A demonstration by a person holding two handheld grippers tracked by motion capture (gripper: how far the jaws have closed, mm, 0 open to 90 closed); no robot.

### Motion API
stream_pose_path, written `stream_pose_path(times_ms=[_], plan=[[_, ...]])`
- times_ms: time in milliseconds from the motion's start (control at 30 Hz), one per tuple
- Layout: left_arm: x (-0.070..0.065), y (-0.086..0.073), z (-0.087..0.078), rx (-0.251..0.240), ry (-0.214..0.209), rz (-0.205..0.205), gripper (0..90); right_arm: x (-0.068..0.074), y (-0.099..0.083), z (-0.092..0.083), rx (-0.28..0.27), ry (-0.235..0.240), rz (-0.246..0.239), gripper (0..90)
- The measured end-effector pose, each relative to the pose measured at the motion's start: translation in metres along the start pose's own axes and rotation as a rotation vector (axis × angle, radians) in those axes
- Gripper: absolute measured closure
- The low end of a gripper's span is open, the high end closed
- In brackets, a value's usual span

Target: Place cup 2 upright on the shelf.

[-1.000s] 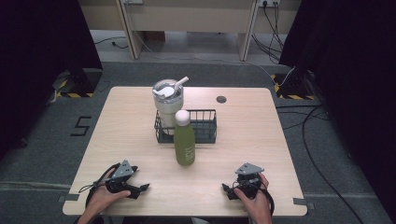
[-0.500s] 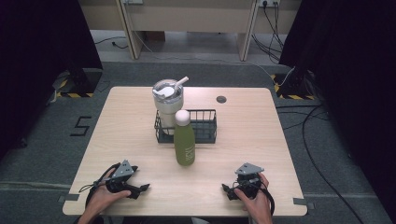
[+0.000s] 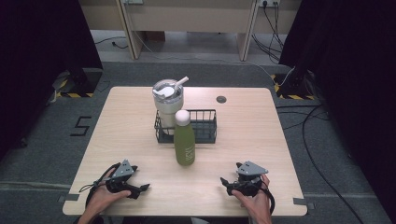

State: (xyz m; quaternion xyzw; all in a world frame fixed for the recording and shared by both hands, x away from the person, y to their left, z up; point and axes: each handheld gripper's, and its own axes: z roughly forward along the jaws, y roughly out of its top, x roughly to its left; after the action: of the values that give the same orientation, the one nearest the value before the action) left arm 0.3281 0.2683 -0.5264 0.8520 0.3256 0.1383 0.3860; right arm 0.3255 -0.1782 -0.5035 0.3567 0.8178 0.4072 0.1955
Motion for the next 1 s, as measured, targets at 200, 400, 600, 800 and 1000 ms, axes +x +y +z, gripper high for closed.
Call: stream_pose_path(times_ms=[200,400,600,800,1000], plan=[[0.000,0.000,0.000,0.000,0.000,-0.001,10.1,0.005,0.010,0.002,-0.033,0.015,-0.032,15.2],[0.000,0.000,0.000,-0.001,0.000,-0.001,10.1,0.009,0.025,0.007,-0.084,0.045,-0.064,15.6],[0.000,0.000,0.000,-0.001,0.000,-0.001,10.1,0.013,0.033,0.011,-0.107,0.063,-0.075,15.4],[0.000,0.000,0.000,0.000,0.001,0.000,10.1,0.019,0.048,0.022,-0.136,0.093,-0.094,15.2],[0.000,0.000,0.000,-0.001,0.002,-0.001,10.2,0.023,0.058,0.031,-0.139,0.108,-0.103,15.2]])
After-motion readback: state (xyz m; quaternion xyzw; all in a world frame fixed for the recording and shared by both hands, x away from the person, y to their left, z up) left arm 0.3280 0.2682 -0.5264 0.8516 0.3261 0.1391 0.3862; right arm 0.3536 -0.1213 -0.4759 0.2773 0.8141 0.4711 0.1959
